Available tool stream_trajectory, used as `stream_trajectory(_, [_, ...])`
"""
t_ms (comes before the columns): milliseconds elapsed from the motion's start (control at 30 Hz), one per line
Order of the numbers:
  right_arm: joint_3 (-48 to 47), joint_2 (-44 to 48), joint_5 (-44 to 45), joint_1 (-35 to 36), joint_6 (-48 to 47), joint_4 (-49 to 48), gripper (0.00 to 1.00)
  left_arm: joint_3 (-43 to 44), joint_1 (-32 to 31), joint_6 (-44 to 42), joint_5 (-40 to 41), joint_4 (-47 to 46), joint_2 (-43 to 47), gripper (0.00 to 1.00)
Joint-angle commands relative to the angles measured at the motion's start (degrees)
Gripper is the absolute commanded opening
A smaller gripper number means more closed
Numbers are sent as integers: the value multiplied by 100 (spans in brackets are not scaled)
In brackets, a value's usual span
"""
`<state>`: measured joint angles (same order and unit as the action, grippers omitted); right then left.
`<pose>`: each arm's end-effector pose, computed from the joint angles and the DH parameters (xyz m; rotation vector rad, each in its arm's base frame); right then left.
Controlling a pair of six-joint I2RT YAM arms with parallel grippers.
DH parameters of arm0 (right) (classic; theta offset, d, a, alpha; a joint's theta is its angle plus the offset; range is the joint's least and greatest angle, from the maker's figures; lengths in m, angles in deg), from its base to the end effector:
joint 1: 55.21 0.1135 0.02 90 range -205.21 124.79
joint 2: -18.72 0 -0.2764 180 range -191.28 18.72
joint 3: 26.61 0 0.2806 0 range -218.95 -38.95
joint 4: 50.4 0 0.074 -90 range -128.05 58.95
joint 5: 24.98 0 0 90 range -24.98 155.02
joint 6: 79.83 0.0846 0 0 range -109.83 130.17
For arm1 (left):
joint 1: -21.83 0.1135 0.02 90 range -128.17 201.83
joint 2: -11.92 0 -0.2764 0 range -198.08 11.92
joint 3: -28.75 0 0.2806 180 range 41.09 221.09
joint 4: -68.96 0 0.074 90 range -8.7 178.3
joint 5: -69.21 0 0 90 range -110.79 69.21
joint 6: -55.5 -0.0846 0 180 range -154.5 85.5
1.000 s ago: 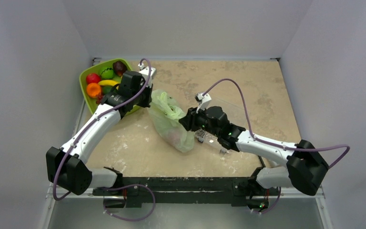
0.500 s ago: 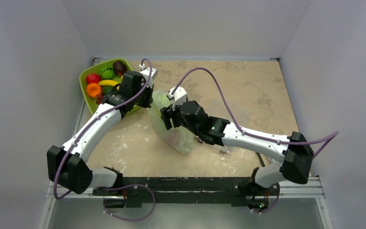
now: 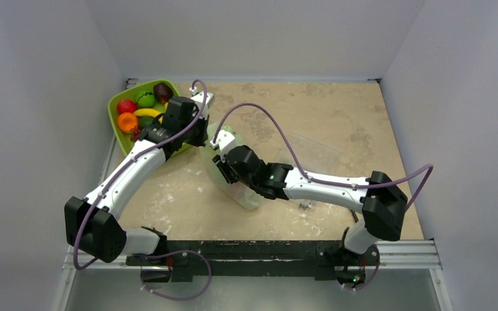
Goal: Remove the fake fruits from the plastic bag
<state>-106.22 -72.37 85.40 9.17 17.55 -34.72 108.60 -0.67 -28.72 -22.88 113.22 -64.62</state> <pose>0.2154 0.3810 0.2640 -0.7718 1.8880 0.4306 0.3273 -0.1389 0.2946 0.3538 2.2756 -0.2974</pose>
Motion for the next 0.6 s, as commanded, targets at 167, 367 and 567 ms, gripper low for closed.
stream_trajectory(167, [833, 165, 10, 0, 33, -55, 28, 272, 104, 238, 368, -107, 38, 0])
stream_trajectory(367, [1730, 672, -418, 13, 368, -261, 24, 202, 150, 279, 558, -162, 129, 0])
stream_trajectory(567, [2424, 1470, -617, 14, 742, -298, 22, 193, 167, 283, 452, -199, 139, 0])
